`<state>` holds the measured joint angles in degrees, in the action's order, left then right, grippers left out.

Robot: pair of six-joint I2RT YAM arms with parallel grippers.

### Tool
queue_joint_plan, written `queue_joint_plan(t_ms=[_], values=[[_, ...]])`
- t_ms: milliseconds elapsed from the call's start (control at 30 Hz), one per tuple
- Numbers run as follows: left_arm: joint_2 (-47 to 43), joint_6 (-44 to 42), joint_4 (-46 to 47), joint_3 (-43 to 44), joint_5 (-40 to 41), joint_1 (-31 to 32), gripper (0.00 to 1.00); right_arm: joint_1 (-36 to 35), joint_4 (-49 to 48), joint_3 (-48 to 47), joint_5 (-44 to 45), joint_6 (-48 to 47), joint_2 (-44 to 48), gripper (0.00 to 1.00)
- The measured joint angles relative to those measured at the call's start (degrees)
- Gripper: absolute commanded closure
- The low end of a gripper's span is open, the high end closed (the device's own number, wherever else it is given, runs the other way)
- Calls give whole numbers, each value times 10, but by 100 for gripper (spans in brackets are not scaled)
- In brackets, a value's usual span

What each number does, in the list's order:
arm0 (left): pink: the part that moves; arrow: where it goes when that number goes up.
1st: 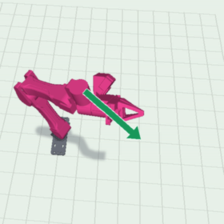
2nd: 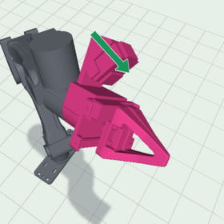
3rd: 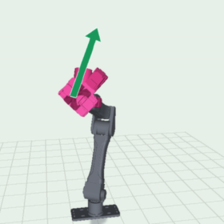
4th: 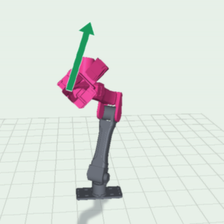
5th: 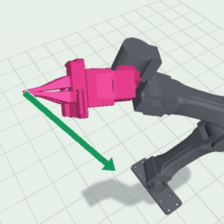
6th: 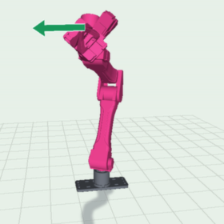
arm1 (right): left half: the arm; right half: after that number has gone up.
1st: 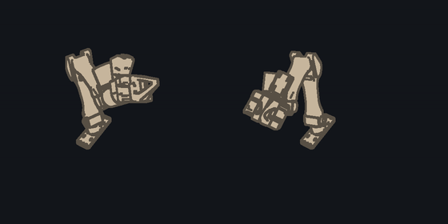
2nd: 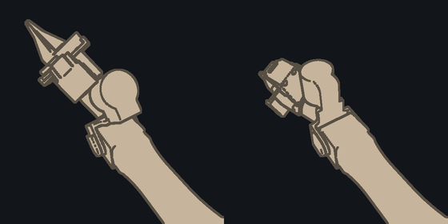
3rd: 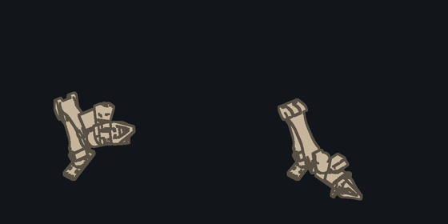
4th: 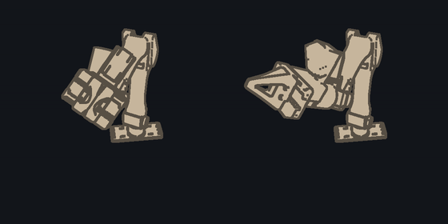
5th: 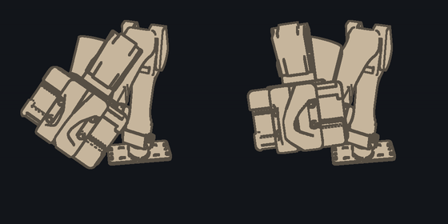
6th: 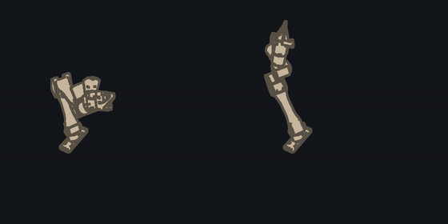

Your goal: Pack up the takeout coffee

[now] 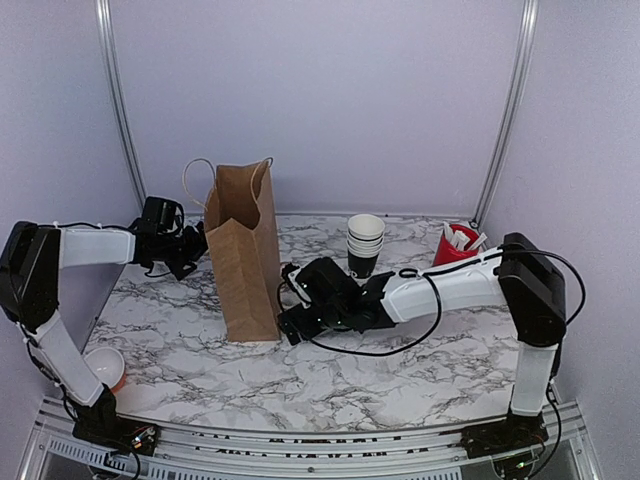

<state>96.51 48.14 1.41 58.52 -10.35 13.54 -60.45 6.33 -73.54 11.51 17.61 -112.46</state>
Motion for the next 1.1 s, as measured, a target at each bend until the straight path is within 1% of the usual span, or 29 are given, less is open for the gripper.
queue_joint_plan(t_ms=[167, 333, 500, 600, 833, 1000, 1100], values=[[-61, -21, -25, -2, 10, -16, 1, 31, 40, 30, 10, -2, 90, 3], [-112, -38, -42, -4, 13, -22, 1, 52, 64, 31, 17, -8, 172, 3], [-156, -63, -69, -20, 11, -22, 1, 74, 112, 31, 26, -18, 216, 3], [-180, -83, -91, -23, 8, -22, 1, 100, 144, 21, 27, -27, 231, 4], [-235, -146, -145, -23, 7, -22, 1, 163, 184, -11, 25, -46, 245, 6], [-263, -196, -179, -23, 7, -22, 1, 200, 216, -40, 22, -69, 249, 10], [-280, -227, -191, -23, 10, -22, 1, 207, 229, -71, 17, -83, 238, 15]])
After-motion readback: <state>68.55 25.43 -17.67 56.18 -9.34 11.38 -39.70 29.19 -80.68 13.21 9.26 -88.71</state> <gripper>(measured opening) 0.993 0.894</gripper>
